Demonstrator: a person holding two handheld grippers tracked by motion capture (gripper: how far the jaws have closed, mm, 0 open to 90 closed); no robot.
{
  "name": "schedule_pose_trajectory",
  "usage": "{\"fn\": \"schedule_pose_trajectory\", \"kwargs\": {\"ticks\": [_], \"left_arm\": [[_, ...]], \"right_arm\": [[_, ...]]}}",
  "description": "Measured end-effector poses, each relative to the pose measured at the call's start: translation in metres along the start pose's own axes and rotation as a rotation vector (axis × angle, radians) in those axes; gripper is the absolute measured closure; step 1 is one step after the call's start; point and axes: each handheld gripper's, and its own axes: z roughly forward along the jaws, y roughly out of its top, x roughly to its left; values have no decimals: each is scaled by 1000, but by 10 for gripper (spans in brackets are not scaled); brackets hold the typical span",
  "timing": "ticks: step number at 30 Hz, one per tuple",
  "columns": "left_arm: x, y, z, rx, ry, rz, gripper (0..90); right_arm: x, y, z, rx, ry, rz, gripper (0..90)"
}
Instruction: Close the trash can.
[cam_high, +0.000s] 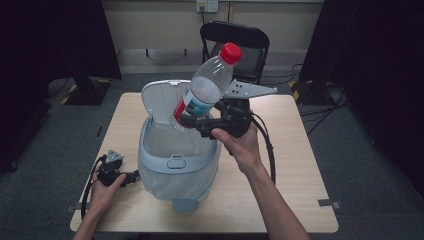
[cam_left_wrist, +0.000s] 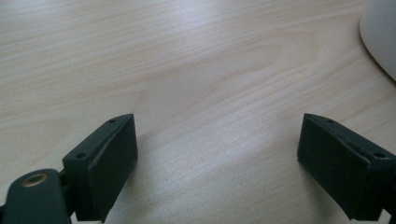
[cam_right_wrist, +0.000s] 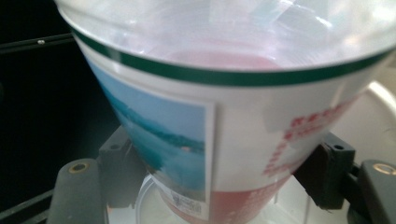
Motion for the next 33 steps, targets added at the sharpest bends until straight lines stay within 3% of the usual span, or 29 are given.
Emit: {"fn": "schedule_pose_trajectory", "kwargs": {"ticks": [7, 15, 23, 33], "left_arm": [[1, 1, 1, 4, -3, 0, 110], [1, 1, 1, 4, 0, -3, 109], [1, 1, 1, 5, 0, -3, 109], [1, 1, 1, 5, -1, -3, 109]], "right_arm": [[-1, -3, 11, 39, 8, -8, 217], [-3, -8, 14, 55, 1, -9, 251], [-4, -8, 3, 40, -17, -21, 304], [-17, -15, -21, 41, -107, -12, 327]]}}
